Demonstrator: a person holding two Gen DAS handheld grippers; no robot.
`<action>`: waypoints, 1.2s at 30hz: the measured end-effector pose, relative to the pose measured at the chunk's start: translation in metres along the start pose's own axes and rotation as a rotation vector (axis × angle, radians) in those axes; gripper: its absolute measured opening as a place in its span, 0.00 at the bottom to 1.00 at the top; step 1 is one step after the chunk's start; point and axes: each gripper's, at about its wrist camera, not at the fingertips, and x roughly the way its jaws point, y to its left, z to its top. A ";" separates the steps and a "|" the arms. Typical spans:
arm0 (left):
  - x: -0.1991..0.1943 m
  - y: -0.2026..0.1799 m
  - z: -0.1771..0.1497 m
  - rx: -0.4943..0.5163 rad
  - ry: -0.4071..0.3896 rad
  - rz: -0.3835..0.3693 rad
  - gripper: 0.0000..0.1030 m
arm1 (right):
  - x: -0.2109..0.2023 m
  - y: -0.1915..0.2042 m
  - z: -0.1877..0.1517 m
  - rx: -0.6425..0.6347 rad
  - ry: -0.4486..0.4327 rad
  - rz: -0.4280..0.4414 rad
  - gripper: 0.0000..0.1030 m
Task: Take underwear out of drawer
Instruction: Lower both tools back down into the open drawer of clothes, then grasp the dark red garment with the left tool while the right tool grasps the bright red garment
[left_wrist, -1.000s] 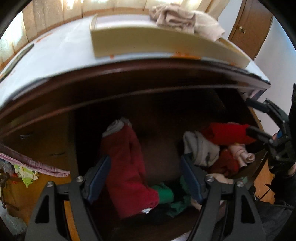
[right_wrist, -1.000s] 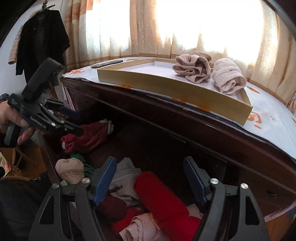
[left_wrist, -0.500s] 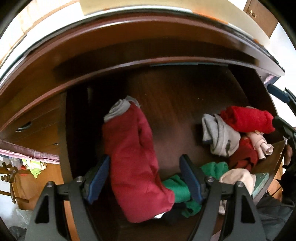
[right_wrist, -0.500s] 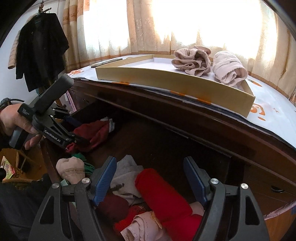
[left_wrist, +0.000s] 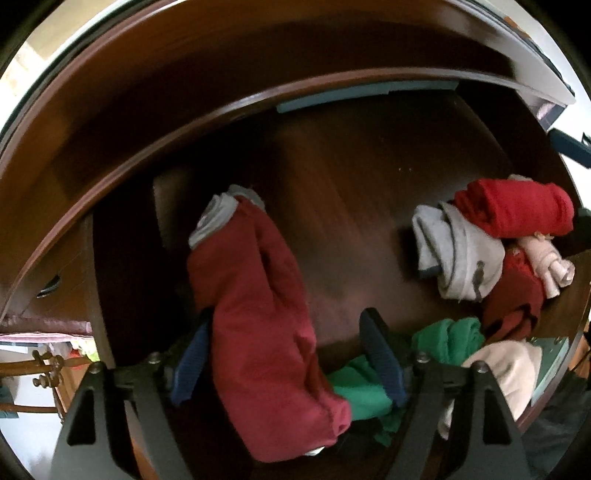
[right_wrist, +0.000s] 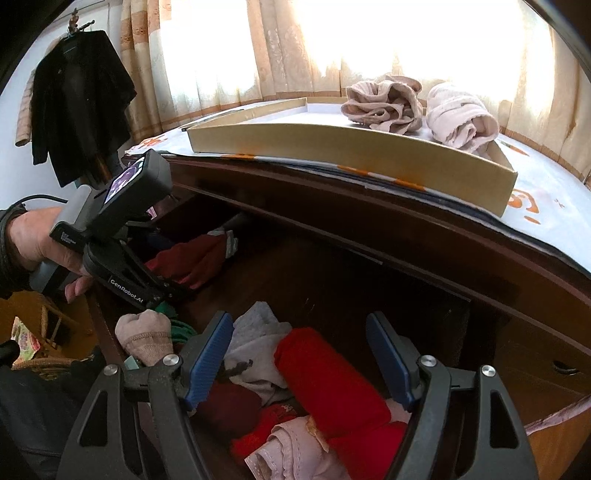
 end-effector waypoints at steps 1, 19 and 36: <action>0.002 0.001 0.000 0.012 0.000 0.017 0.66 | 0.000 0.000 0.000 0.000 0.003 0.001 0.74; -0.009 -0.025 -0.017 0.119 -0.061 -0.023 0.34 | 0.011 0.001 0.002 -0.004 0.052 -0.020 0.75; 0.009 -0.023 -0.003 0.091 0.005 -0.064 0.50 | 0.067 -0.005 -0.005 -0.099 0.399 -0.093 0.75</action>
